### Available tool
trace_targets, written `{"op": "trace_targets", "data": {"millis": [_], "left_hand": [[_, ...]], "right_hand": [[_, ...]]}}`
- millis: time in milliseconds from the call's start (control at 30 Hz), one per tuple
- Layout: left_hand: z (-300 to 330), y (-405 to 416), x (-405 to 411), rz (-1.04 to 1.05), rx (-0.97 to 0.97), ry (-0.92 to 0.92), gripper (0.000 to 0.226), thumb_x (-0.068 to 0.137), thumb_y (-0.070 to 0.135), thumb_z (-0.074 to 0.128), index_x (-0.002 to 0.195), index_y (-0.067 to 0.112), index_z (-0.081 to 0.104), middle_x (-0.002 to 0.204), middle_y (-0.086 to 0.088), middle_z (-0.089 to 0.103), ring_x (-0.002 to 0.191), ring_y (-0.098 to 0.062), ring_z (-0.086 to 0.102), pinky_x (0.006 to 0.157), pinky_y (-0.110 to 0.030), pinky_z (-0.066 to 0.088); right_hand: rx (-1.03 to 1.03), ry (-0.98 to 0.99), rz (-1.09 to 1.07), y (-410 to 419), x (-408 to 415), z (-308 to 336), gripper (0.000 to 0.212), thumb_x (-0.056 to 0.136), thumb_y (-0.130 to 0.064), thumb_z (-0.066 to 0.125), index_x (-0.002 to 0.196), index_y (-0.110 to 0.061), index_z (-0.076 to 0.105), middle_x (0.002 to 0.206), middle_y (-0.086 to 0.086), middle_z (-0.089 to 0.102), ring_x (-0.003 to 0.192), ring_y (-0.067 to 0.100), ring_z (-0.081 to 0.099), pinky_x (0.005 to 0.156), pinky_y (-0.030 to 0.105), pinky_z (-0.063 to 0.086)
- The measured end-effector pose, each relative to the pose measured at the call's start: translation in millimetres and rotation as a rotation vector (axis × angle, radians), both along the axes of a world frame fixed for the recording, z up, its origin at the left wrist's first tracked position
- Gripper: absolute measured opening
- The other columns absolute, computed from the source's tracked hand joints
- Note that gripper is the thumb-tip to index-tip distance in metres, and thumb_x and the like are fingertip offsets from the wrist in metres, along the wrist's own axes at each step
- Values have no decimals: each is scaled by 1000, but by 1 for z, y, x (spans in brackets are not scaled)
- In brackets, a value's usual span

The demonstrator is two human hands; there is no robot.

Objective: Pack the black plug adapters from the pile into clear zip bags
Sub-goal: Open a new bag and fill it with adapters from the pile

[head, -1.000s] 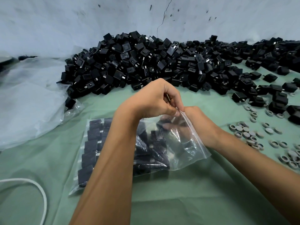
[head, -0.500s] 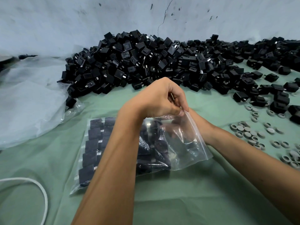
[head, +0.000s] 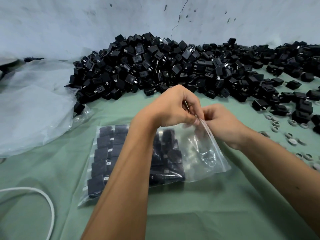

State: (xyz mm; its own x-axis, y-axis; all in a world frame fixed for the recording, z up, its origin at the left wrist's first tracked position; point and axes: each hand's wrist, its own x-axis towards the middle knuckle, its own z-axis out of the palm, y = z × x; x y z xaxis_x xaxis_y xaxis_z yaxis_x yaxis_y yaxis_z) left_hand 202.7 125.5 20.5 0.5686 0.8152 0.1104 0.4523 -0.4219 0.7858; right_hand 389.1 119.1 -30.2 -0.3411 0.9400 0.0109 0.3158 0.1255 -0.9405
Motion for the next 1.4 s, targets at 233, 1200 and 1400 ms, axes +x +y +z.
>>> {"op": "trace_targets", "data": {"millis": [233, 1200, 1400], "left_hand": [[-20, 4, 5, 25, -95, 17, 14, 76, -1, 86, 81, 11, 82, 77, -7, 76, 65, -6, 58, 70, -27, 53], [-16, 7, -2, -3, -75, 1, 19, 77, 1, 87, 81, 20, 81, 83, -12, 77, 70, -15, 62, 75, -34, 55], [-12, 3, -1, -21, -49, -77, 16, 76, 0, 86, 84, 13, 82, 82, -14, 75, 72, -14, 61, 74, -31, 53]], "right_hand": [[362, -514, -531, 62, 14, -12, 21, 84, -6, 63, 95, -20, 75, 90, 0, 73, 86, 21, 67, 70, 28, 50], [499, -696, -162, 35, 53, -3, 39, 87, -14, 77, 125, -20, 69, 113, 6, 70, 100, 25, 64, 91, 34, 50], [36, -200, 160, 2, 50, 29, 16, 96, -9, 70, 111, -13, 67, 86, 5, 77, 75, 15, 69, 64, 31, 51]]}}
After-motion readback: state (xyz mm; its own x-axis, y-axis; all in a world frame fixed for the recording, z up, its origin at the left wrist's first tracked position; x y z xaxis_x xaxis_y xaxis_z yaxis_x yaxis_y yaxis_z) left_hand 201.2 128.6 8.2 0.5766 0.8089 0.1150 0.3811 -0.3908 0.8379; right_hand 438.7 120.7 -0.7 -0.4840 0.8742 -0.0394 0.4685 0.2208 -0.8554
